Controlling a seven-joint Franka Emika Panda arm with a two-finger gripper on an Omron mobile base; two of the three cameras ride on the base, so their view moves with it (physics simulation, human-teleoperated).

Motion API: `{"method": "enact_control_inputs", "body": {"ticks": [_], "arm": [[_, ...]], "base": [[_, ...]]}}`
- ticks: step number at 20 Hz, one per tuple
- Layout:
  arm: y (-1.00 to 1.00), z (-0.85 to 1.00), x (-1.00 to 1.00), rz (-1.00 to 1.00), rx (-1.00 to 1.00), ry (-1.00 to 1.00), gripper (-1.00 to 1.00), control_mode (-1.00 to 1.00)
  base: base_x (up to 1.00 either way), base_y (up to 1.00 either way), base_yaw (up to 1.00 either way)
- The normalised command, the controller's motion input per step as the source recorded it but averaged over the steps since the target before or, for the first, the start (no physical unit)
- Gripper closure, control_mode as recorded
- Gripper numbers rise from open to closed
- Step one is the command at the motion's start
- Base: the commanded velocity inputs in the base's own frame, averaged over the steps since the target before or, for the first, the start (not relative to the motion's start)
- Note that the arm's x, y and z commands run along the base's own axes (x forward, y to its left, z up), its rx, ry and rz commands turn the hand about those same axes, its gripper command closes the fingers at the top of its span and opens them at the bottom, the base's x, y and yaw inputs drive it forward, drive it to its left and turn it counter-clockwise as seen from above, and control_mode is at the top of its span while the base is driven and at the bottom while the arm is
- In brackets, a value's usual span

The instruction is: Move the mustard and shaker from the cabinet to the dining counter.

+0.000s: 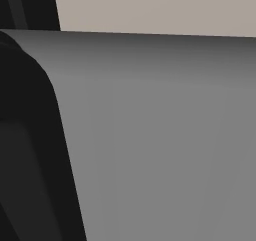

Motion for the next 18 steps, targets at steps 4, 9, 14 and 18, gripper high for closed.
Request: {"method": "enact_control_inputs", "body": {"ticks": [4, 9, 14, 18], "arm": [[0.09, -0.06, -0.09, 0.0, 0.04, 0.05, 1.0, -1.0], [0.13, -0.01, -0.66, 0.0, 0.0, 0.01, 1.0, -1.0], [0.04, -0.03, -0.49, -0.01, 0.0, 0.04, 1.0, -1.0], [0.01, -0.12, -0.2, -0.03, -0.03, 0.04, 1.0, -1.0]], "base": [[0.0, 0.0, 0.0], [0.0, 0.0, 0.0], [0.0, 0.0, 0.0], [0.0, 0.0, 0.0]]}}
